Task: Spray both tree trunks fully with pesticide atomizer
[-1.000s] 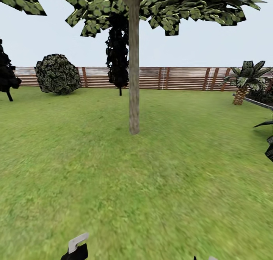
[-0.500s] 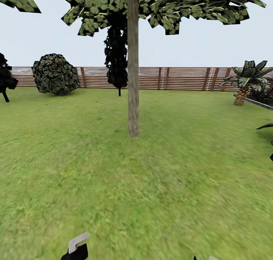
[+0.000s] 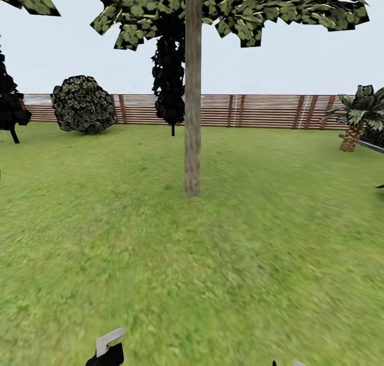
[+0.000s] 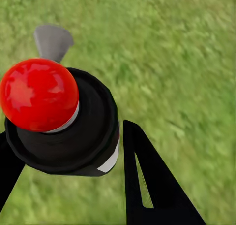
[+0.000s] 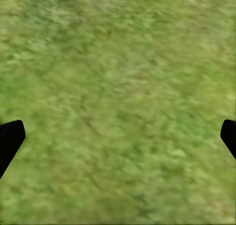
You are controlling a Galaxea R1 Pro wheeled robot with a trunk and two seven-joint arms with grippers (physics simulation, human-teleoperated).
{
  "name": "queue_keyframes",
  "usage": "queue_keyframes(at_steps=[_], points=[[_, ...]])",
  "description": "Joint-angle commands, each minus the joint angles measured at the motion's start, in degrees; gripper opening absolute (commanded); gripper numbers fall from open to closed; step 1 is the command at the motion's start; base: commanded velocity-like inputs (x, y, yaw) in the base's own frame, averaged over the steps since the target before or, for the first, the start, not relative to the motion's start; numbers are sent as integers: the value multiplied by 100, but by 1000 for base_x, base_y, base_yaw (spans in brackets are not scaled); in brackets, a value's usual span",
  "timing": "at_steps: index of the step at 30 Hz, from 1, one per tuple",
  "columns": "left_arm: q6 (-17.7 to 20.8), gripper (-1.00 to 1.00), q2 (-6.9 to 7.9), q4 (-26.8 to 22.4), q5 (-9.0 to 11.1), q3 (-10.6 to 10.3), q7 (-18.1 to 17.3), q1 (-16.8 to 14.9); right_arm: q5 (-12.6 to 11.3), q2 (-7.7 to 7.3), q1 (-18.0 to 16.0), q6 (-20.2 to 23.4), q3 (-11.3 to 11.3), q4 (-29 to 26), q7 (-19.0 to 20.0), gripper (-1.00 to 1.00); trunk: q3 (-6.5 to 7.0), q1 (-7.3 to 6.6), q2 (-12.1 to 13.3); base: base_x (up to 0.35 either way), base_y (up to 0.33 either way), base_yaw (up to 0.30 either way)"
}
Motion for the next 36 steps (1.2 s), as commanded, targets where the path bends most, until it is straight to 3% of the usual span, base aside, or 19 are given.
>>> queue_keyframes(at_steps=[1, 36], points=[[-16, -100, 0, 2, 32, -46, 29, -5, -29, -1, -5, -22, 15, 6, -10, 100, -12, 7, -12, 335, 0, 43], [-16, -100, 0, 2, 26, -49, 29, -5, -21, 51, -5, -22, 22, 4, -9, 100, -12, 7, -12, 335, 0, -21]])
